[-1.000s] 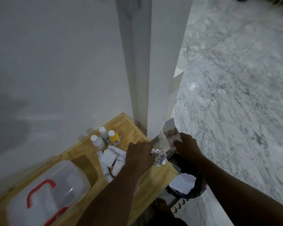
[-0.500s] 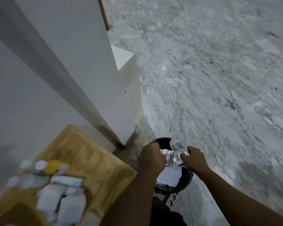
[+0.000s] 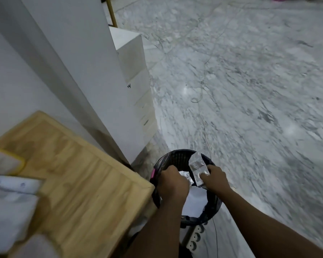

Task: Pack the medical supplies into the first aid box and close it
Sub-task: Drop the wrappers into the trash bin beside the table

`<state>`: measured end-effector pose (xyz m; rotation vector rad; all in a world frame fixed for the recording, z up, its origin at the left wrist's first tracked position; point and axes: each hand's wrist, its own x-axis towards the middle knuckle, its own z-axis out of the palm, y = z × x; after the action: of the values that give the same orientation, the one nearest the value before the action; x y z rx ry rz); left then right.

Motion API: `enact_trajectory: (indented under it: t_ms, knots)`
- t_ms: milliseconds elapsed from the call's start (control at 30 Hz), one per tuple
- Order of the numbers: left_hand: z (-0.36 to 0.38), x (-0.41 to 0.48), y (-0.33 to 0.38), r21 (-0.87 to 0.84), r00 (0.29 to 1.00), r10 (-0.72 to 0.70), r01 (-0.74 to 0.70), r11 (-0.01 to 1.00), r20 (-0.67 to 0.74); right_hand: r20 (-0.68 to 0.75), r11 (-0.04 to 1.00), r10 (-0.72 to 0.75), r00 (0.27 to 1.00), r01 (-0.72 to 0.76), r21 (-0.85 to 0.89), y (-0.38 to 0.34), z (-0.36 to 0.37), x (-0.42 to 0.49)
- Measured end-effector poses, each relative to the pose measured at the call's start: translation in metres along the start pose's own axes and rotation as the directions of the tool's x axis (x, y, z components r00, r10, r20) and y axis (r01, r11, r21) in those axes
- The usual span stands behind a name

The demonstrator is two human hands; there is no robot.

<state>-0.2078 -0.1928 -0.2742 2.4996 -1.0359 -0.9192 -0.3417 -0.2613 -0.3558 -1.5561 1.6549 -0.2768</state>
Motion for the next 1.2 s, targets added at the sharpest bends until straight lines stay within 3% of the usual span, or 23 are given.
enact_trajectory:
  t_ms: [167,333,567,800,900,1067,1200]
  knots:
    - [0.059,0.016,-0.032,-0.111,0.997,-0.075,0.071,0.991,-0.034,0.034,1.0,-0.021,0.999,0.021,-0.003,0.045,0.035,0.011]
    - [0.109,0.023,-0.063,-0.147,0.989,-0.145,0.146,0.978,0.021,0.039,0.999,0.046,0.998,-0.046,-0.007,0.093,0.064,0.017]
    - [0.129,0.042,-0.077,-0.12,0.982,-0.17,0.179,0.976,0.088,0.13,0.987,0.159,0.979,-0.158,-0.019,0.119,0.09,0.022]
    - [0.13,0.059,-0.081,-0.14,0.968,-0.124,0.156,0.978,0.218,0.157,0.983,0.169,0.973,-0.155,-0.098,0.113,0.096,0.029]
    - [0.12,0.055,-0.08,-0.183,0.968,-0.073,0.119,0.976,0.239,0.164,0.987,0.142,0.976,-0.125,-0.105,0.104,0.088,0.028]
    - [0.085,0.028,-0.062,-0.221,0.96,0.053,0.009,0.975,0.275,0.121,0.998,-0.028,0.992,0.035,-0.058,0.052,0.059,0.016]
    - [0.041,-0.005,-0.045,-0.221,0.971,0.14,-0.095,0.971,0.195,0.055,0.981,-0.174,0.983,0.178,-0.071,-0.008,0.021,0.0]
